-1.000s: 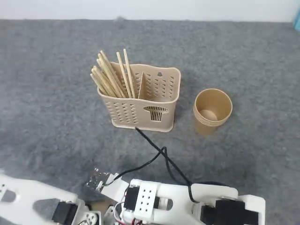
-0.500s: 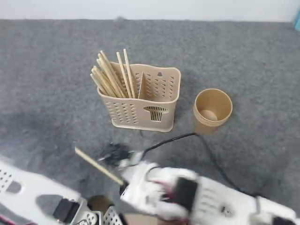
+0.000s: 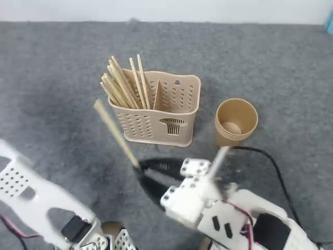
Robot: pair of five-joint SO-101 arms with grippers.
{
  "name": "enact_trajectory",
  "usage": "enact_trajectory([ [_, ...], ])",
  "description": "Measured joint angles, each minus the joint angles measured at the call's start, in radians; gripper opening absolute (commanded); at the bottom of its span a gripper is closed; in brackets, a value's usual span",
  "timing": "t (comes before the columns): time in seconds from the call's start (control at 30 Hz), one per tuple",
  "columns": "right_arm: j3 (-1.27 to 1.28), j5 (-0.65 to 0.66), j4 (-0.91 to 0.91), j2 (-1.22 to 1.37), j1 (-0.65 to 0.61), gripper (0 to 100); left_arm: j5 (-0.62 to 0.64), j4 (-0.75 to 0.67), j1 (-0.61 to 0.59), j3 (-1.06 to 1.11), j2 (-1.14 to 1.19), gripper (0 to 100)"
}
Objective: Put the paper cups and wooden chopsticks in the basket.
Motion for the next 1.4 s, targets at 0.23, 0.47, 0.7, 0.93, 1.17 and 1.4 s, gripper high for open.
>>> enact_trajectory([
  [0.23,0.089,0.006,-0.408,0.087,0.072,0.7,0.000,0.000,0.104,0.000,-0.187,22],
  [0.47,0.124,0.026,-0.858,0.253,0.222,0.7,0.000,0.000,0.236,0.164,-0.436,22],
  [0.7,0.124,0.075,-1.123,0.453,0.347,0.7,0.000,0.000,0.319,0.621,-0.821,22],
  [0.93,0.124,0.081,-1.335,0.677,0.414,0.7,0.000,-0.098,0.342,1.168,-1.165,22],
  [1.17,0.124,0.081,-1.496,0.904,0.436,0.9,0.000,-0.394,0.342,1.780,-1.442,22],
  [1.4,0.120,0.081,-1.487,1.068,0.437,3.7,0.000,-0.666,0.345,2.369,-1.691,22],
])
